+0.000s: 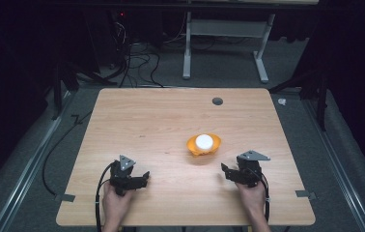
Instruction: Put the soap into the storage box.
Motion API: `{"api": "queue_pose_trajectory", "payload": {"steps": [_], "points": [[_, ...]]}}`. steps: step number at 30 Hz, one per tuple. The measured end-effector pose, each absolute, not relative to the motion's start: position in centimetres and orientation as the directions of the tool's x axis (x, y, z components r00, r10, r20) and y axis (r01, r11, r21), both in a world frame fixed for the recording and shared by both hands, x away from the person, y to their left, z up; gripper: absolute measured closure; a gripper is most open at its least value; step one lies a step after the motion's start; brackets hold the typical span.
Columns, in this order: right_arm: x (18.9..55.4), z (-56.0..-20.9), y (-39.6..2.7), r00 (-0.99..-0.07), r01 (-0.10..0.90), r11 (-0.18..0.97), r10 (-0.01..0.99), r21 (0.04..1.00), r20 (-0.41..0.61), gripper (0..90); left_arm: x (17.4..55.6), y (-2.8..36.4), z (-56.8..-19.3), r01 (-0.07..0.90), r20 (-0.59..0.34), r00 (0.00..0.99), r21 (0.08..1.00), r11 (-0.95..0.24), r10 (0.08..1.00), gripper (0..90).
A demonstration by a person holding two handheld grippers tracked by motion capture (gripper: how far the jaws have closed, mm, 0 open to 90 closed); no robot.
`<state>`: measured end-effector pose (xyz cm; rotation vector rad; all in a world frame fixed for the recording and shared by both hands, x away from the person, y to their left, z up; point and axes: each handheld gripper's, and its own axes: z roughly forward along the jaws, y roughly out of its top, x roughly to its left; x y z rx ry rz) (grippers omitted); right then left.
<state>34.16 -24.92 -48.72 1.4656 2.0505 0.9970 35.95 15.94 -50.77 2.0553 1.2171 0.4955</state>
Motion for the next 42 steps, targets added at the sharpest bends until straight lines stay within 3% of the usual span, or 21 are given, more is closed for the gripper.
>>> {"api": "queue_pose_trajectory", "payload": {"steps": [42], "points": [[34.7, -50.3, -23.8, -0.371, 0.643, 0.268, 0.929, 0.718, -0.015, 26.5, 35.9, 15.9, -50.8, 0.611, -0.021, 0.486, 0.723, -0.323, 0.874, 12.7]]}}
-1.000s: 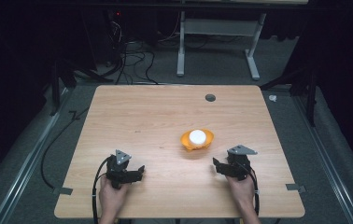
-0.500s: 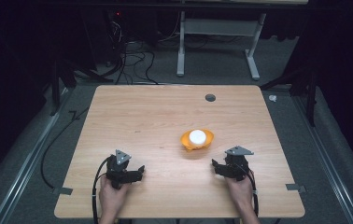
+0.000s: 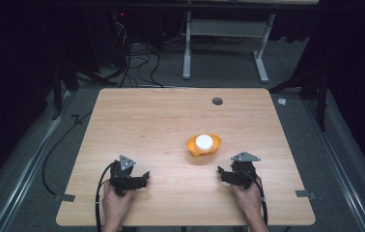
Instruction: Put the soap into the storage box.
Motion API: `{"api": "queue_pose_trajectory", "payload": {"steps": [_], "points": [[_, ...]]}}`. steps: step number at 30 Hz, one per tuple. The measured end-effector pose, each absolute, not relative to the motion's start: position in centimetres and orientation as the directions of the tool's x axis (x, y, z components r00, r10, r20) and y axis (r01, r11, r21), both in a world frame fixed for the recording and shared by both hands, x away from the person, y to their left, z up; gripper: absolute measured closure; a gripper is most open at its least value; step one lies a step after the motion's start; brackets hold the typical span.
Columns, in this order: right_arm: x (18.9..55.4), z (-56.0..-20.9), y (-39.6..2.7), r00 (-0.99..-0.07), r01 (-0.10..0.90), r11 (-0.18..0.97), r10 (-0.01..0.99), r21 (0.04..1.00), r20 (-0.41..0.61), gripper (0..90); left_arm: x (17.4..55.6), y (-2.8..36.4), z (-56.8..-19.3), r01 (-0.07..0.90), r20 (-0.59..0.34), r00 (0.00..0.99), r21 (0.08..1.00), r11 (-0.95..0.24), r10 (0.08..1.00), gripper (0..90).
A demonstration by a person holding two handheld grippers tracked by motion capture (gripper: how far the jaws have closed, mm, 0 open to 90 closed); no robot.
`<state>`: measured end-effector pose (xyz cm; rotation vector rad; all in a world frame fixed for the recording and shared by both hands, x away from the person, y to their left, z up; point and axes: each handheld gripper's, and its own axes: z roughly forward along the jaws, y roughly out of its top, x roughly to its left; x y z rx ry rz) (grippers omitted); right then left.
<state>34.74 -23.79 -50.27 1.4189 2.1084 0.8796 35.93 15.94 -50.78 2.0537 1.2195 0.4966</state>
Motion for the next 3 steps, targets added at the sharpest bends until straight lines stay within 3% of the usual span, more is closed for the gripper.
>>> {"api": "queue_pose_trajectory", "payload": {"steps": [3], "points": [[34.75, -50.27, -23.79, -0.375, 0.642, 0.270, 0.927, 0.718, -0.013, 26.4, 35.93, 15.94, -50.78, 0.611, -0.021, 0.486, 0.723, -0.323, 0.874, 12.6]]}}
